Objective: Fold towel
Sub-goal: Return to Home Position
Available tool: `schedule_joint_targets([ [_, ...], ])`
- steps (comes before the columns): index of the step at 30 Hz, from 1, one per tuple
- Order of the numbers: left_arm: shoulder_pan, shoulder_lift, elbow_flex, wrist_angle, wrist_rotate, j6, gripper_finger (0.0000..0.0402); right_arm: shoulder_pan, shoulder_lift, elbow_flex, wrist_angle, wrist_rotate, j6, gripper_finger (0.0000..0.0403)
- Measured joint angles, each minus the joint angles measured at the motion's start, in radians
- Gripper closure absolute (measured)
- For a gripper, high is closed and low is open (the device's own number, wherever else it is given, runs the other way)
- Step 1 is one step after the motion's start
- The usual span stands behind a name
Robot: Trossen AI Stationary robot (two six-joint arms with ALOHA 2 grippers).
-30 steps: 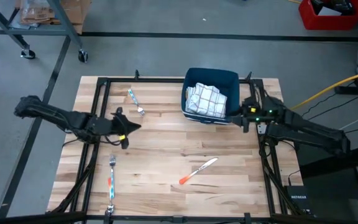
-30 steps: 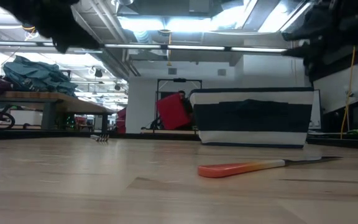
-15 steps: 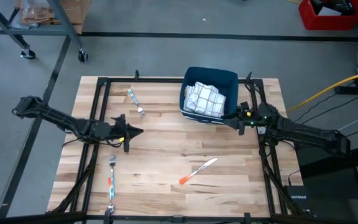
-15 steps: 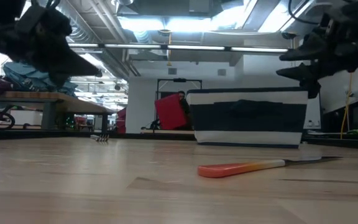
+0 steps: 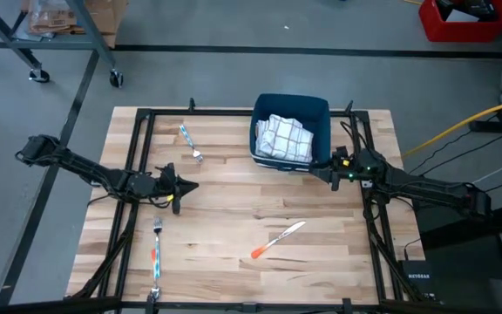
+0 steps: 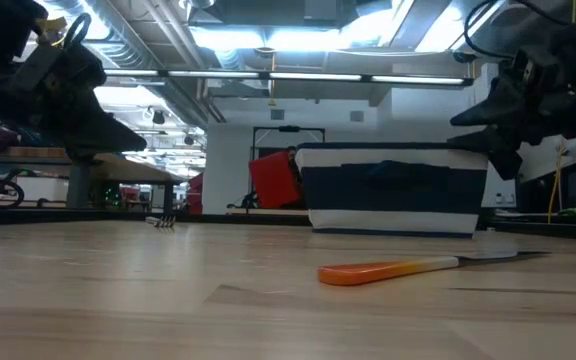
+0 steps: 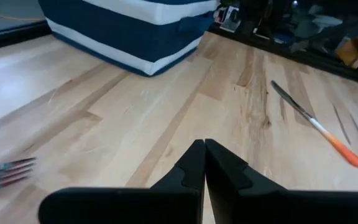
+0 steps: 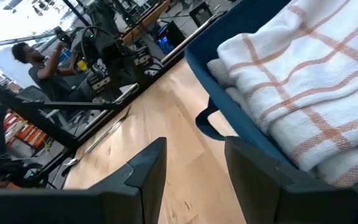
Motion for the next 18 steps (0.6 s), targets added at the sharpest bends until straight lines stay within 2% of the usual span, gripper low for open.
schedule_joint_targets([
  [9, 0.046, 0.000, 0.000, -0.001, 0.000, 0.180, 0.0398, -0.001, 0.004, -0.002, -0.046, 0.128, -0.024, 0.0235],
  [18, 0.070, 0.001, 0.000, -0.036, -0.001, 0.130, 0.0398, -0.001, 0.003, -0.003, -0.051, 0.125, -0.025, 0.0235],
])
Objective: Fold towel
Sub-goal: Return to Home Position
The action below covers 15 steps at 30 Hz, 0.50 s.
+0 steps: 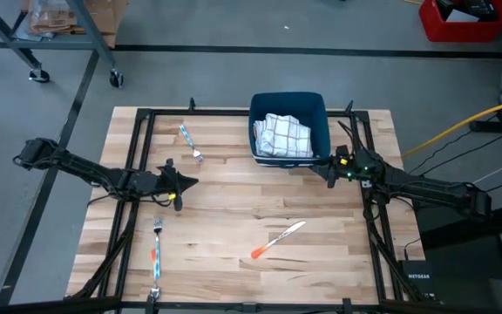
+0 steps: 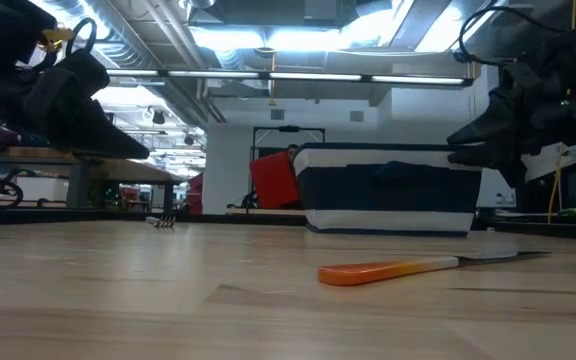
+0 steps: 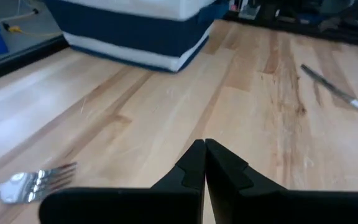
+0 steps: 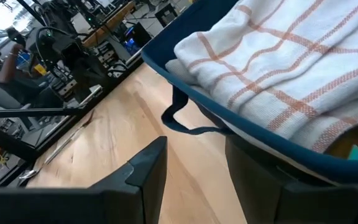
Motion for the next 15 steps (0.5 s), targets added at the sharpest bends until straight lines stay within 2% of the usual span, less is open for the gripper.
schedule_joint_targets([
  [11, -0.001, -0.005, 0.000, -0.142, 0.000, 0.000, 0.0398, 0.000, -0.002, -0.001, 0.004, -0.006, -0.001, 0.0235],
  [15, -0.001, -0.019, 0.000, -0.212, 0.001, 0.000, 0.0398, 0.024, -0.041, -0.001, -0.012, 0.002, -0.001, 0.0235],
])
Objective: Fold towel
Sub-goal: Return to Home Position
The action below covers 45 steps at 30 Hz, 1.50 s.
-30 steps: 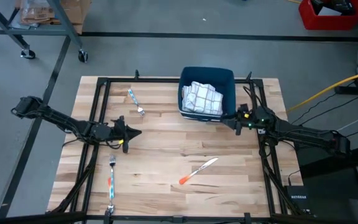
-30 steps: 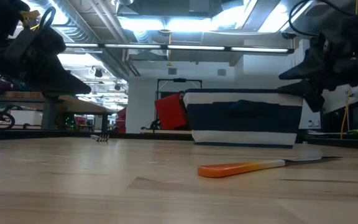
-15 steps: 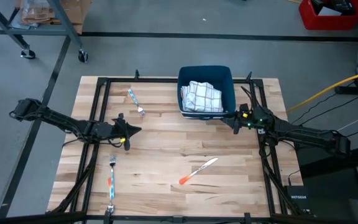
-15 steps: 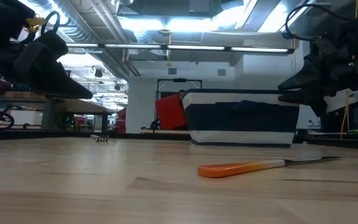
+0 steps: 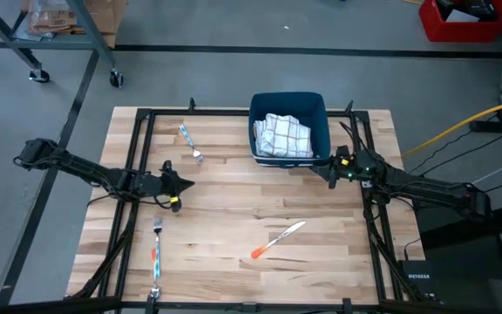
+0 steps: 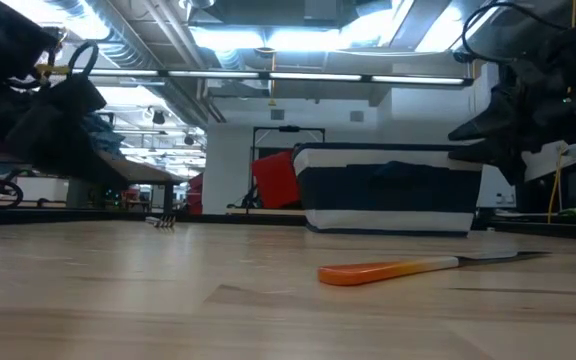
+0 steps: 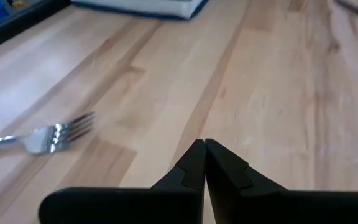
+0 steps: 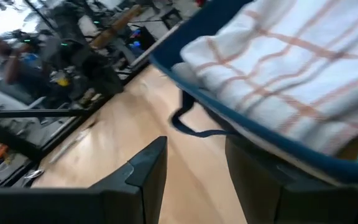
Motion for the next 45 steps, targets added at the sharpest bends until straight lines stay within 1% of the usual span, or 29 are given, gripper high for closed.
schedule_joint_targets([
  [2, 0.000, -0.012, 0.000, -0.041, 0.000, 0.000, 0.0398, 0.029, -0.041, 0.000, -0.021, 0.006, 0.000, 0.0235],
  [9, 0.000, -0.081, 0.000, -0.045, 0.001, 0.000, 0.0398, 0.089, -0.151, 0.000, -0.069, 0.009, -0.001, 0.0235],
  [16, 0.000, -0.230, 0.000, -0.045, 0.001, 0.000, 0.0398, 0.123, -0.253, -0.001, -0.091, 0.010, -0.001, 0.0235],
  [23, 0.000, -0.389, 0.000, -0.045, 0.001, 0.000, 0.0398, 0.121, -0.340, -0.001, -0.092, 0.010, -0.001, 0.0235],
  [35, 0.000, -0.657, 0.000, -0.044, 0.000, 0.000, 0.0398, 0.121, -0.354, -0.001, -0.089, 0.010, -0.001, 0.0235],
  [45, 0.000, -0.637, 0.000, -0.044, -0.002, 0.000, 0.0398, 0.121, -0.354, -0.001, -0.089, 0.009, -0.001, 0.0235],
])
